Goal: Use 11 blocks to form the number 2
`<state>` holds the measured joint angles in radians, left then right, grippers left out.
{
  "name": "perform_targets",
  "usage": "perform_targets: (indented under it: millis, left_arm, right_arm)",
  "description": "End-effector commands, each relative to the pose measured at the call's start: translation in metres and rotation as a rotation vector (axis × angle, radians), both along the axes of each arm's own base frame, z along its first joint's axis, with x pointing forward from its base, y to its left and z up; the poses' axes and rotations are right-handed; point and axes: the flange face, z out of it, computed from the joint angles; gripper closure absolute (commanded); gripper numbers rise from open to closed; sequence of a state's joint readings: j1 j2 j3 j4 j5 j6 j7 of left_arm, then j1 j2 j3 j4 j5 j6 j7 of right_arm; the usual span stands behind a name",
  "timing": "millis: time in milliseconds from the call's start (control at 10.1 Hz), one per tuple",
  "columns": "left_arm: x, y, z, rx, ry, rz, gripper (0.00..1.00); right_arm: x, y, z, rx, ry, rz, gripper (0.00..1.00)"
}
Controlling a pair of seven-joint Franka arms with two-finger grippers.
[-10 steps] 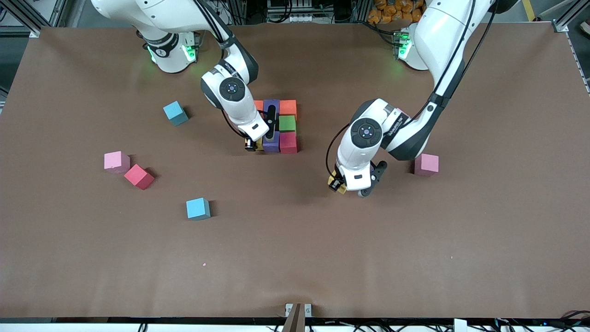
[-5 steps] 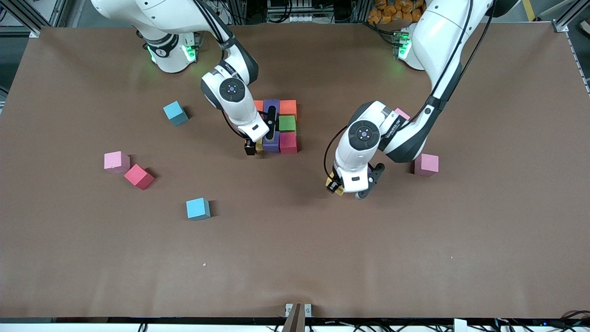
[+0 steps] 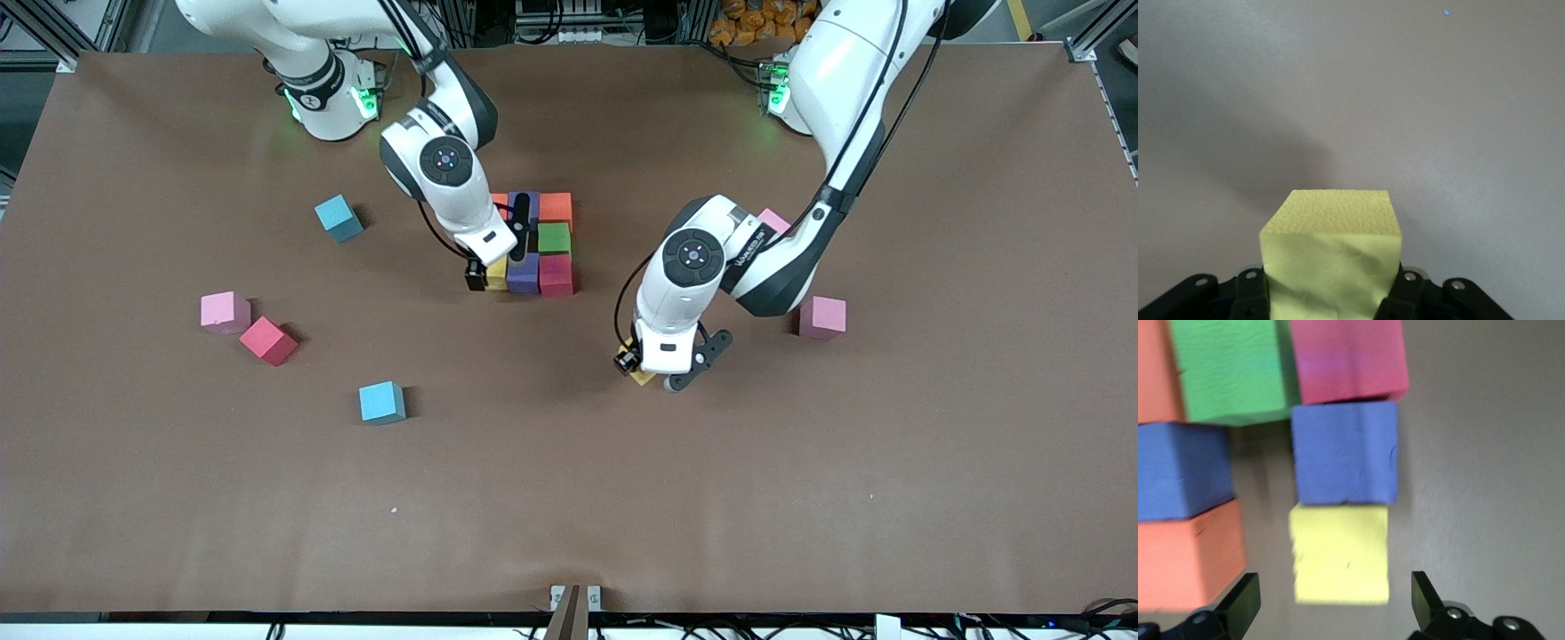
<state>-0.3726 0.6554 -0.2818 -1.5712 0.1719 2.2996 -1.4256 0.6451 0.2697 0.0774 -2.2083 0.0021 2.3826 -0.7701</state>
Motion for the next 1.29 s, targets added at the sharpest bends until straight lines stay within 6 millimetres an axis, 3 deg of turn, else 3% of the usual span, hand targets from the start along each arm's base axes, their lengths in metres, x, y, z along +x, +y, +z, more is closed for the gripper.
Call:
perform_targets:
  millis: [0, 99, 298, 496, 694, 893, 992, 1091, 1190]
  left_arm:
    - [0.010, -0.016, 0.008, -0.007, -0.029, -0.057, 0.71]
    - [0.011, -0.022, 0.008, -0.015, -0.035, -0.080, 0.71]
    - [0.015, -0.044, 0.010, -0.038, -0.058, -0.148, 0.71]
    - [0.003, -0.090, 0.003, -0.068, -0.074, -0.200, 0.71]
    - [-0.013, -0.133, -0.004, -0.091, -0.098, -0.269, 0.71]
    - [-0.029, -0.165, -0.012, -0.110, -0.111, -0.321, 0.71]
    - [-0.038, -0.173, -0.013, -0.106, -0.117, -0.353, 0.71]
    - [-0.045, -0.181, -0.014, -0.108, -0.119, -0.371, 0.71]
    - [-0.053, -0.188, -0.016, -0.108, -0.122, -0.400, 0.71]
  right_arm:
    - [0.007, -0.041, 0.052, -0.007, 0.048, -0.087, 0.00]
    - [0.027, -0.071, 0.073, 0.013, 0.026, -0.153, 0.00]
    - [0.060, -0.129, 0.085, 0.012, 0.030, -0.296, 0.00]
    - [0.095, -0.190, 0.089, 0.026, 0.010, -0.428, 0.00]
    - [0.124, -0.264, 0.095, 0.039, -0.024, -0.562, 0.00]
    - [0.131, -0.298, 0.089, 0.026, -0.024, -0.622, 0.00]
    - [0.135, -0.326, 0.081, 0.033, -0.040, -0.664, 0.00]
    - [0.133, -0.355, 0.066, 0.029, -0.024, -0.725, 0.00]
    - [0.136, -0.368, 0.052, 0.025, -0.033, -0.731, 0.00]
